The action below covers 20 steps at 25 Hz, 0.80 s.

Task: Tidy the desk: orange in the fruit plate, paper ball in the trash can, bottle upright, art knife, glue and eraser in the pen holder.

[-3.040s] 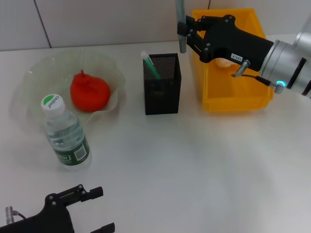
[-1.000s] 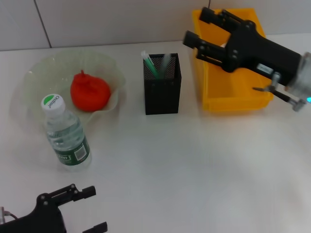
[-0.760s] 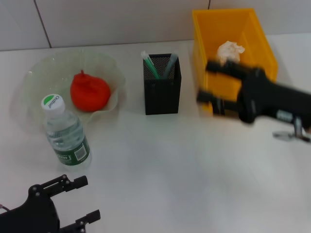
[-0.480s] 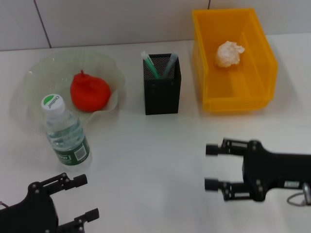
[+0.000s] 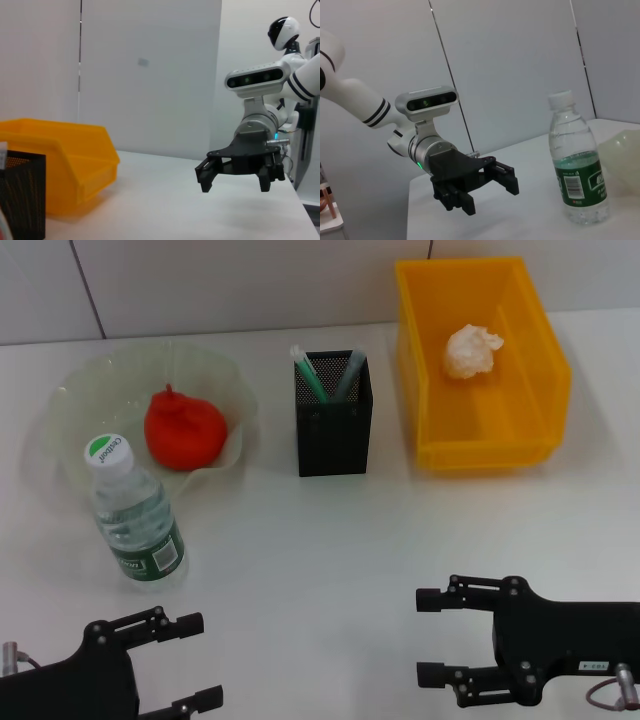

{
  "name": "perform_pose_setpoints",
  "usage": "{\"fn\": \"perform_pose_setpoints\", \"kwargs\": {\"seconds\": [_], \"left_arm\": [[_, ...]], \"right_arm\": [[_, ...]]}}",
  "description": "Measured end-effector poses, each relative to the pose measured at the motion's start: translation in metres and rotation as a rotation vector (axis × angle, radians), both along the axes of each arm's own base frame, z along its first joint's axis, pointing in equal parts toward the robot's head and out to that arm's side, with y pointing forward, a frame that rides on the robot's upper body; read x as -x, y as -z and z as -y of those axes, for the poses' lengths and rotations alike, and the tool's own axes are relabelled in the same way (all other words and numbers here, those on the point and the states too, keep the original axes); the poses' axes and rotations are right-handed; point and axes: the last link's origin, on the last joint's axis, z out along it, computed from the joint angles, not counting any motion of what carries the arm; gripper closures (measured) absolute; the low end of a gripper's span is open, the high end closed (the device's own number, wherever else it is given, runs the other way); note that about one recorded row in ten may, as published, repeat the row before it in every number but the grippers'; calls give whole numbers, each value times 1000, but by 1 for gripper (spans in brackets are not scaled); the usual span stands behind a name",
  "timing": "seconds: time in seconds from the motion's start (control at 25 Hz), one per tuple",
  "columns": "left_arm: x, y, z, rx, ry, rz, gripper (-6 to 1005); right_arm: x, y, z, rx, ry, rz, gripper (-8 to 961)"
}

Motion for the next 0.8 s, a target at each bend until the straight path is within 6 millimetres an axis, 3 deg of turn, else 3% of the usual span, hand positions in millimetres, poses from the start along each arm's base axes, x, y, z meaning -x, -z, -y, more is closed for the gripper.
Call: {"fn": "perform_pose_setpoints", "kwargs": {"seconds": [0.8], "left_arm": [[-4, 4, -2, 36, 9, -4, 308]], "right_arm": [[-1, 6, -2, -17, 2, 17, 183]]}}
